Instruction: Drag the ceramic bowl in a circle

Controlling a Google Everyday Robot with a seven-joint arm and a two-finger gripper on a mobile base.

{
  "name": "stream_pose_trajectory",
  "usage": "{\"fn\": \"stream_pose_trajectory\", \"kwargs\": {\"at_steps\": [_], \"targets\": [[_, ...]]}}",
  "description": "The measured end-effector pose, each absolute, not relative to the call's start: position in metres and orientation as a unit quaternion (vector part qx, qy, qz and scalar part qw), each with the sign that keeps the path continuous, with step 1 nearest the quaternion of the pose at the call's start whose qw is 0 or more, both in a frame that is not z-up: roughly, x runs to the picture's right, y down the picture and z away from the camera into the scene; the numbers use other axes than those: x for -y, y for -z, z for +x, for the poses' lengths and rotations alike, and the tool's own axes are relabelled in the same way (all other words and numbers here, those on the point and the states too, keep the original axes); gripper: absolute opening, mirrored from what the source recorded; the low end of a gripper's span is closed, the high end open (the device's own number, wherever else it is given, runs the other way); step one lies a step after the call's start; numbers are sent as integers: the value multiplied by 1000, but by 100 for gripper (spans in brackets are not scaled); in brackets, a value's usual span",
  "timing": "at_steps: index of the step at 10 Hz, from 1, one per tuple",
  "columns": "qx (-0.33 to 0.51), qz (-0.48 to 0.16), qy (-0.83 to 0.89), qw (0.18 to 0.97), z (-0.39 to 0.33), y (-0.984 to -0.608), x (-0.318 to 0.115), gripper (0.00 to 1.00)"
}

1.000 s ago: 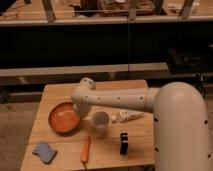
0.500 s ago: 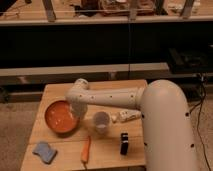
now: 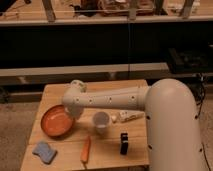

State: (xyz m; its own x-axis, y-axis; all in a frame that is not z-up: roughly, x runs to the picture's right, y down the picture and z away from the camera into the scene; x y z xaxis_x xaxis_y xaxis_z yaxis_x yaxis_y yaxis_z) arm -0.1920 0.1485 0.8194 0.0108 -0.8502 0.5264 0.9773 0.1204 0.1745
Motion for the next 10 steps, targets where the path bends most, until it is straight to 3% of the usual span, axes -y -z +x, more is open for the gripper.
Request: {"fn": "stream_pose_trajectory", "kwargs": {"at_steps": [5, 10], "targets": [[278, -110, 656, 694, -221, -852, -110, 10], [278, -94, 625, 724, -212, -878, -34, 10]]}}
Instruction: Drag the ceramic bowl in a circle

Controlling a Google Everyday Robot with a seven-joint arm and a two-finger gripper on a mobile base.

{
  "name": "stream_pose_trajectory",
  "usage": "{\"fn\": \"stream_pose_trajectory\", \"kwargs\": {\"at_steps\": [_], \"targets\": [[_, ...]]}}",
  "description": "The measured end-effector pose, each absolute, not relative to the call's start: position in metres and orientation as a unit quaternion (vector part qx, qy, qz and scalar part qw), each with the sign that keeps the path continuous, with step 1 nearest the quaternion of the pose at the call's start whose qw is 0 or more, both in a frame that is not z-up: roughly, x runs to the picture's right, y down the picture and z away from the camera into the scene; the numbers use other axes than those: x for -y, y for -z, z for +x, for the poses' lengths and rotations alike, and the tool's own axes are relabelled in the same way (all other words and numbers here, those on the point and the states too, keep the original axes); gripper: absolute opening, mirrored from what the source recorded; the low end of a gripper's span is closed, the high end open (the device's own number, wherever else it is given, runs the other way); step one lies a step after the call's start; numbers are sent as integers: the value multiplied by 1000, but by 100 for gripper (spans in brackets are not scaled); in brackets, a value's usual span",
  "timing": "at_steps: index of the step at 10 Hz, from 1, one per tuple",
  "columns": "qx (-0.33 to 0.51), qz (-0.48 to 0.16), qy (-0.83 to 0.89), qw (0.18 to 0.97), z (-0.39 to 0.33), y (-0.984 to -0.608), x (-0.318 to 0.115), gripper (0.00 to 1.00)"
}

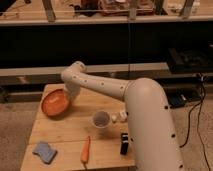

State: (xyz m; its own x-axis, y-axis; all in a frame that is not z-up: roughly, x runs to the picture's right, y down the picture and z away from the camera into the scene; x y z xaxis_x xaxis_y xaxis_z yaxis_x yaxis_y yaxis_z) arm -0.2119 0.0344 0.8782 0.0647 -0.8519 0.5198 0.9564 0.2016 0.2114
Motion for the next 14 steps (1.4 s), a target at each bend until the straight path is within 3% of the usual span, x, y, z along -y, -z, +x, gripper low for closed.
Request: {"fn": "stream_pose_trajectory", "kwargs": {"at_steps": [5, 8, 14], "targets": [[242, -128, 592, 758, -134, -881, -45, 10], [226, -132, 588, 766, -105, -856, -66, 10], [276, -133, 619, 723, -82, -810, -138, 10]]}}
